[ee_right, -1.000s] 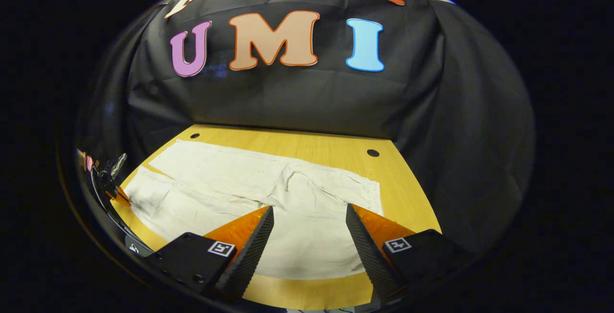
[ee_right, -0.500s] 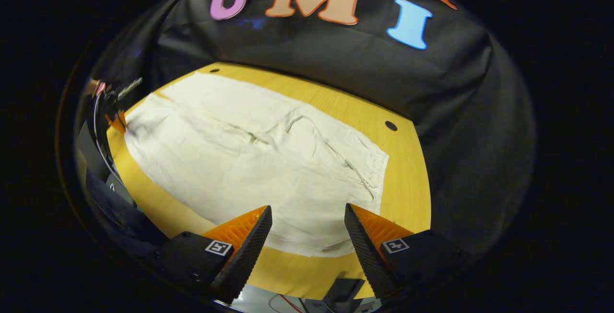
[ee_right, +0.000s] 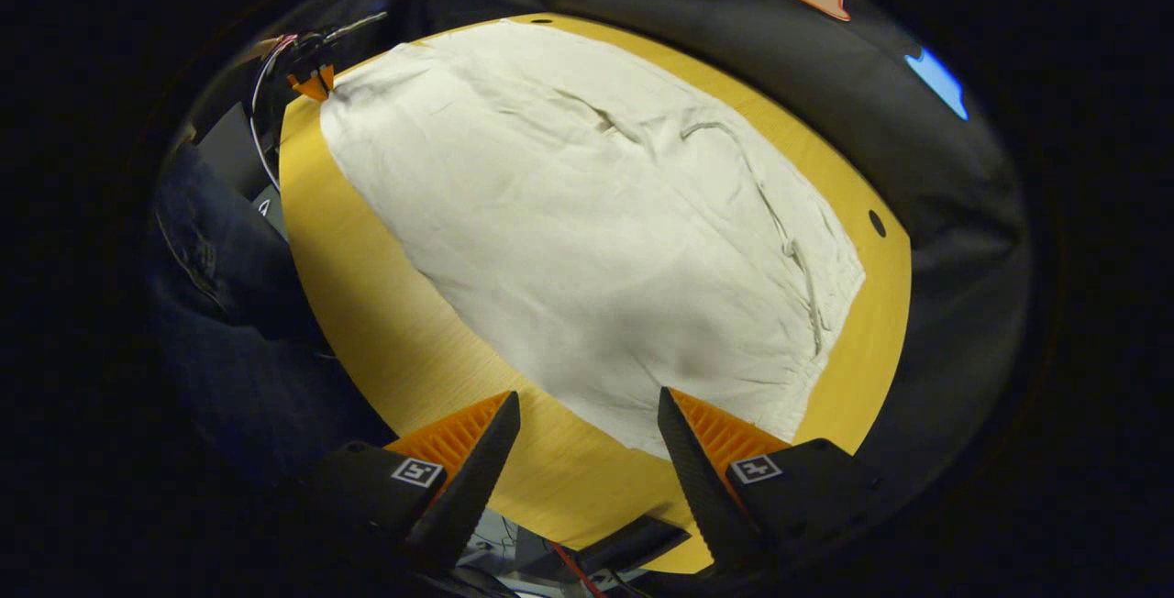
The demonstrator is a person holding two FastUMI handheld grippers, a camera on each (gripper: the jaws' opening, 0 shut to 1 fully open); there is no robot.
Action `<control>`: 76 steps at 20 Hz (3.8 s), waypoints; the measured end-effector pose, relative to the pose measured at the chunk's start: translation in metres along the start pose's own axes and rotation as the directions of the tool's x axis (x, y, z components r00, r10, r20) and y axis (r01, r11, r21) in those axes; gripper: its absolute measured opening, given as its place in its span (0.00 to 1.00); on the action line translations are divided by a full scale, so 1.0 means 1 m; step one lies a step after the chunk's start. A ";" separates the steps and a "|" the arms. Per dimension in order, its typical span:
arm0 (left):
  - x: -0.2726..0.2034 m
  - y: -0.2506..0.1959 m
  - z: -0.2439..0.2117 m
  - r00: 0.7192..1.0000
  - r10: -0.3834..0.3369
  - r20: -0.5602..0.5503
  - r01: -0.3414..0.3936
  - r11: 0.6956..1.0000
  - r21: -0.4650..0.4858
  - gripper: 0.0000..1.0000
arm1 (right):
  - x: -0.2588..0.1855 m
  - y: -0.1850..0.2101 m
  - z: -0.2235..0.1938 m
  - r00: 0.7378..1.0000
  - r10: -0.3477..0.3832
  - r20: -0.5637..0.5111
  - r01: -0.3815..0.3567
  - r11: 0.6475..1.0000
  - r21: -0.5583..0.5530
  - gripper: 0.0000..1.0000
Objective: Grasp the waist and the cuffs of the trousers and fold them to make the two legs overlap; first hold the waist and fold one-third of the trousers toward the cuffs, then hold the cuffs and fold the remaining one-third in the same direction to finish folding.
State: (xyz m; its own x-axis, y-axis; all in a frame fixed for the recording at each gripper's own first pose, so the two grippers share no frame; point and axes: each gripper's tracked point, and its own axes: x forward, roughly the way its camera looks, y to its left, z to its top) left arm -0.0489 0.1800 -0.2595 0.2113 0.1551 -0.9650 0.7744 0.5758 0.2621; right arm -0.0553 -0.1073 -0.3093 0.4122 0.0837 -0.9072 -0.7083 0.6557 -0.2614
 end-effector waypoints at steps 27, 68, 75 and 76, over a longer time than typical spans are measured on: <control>0.005 0.002 0.001 0.996 -0.065 -0.065 0.071 0.993 0.096 0.00 | 0.035 -0.014 -0.005 0.982 -0.007 -0.188 -0.004 0.998 -0.058 0.08; 0.016 0.354 0.344 0.669 0.712 0.212 -0.639 0.697 -0.326 0.00 | 0.111 -0.257 0.241 0.834 -0.447 0.324 0.032 0.626 0.779 0.25; 0.006 0.315 0.389 0.575 0.708 0.411 -0.417 0.685 -0.597 1.00 | 0.015 -0.279 0.239 0.692 -0.602 0.398 0.116 0.637 0.762 0.96; -0.001 0.302 0.403 0.564 0.686 0.460 -0.343 0.701 -0.625 1.00 | -0.002 -0.281 0.231 0.681 -0.618 0.393 0.118 0.623 0.773 0.97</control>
State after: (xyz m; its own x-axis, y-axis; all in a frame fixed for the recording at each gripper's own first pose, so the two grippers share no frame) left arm 0.4246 0.0301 -0.1788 0.9247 0.1136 -0.3634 0.0972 0.8524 0.5139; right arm 0.2754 -0.1182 -0.1584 0.9437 -0.0531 -0.3265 0.0509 0.9986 -0.0153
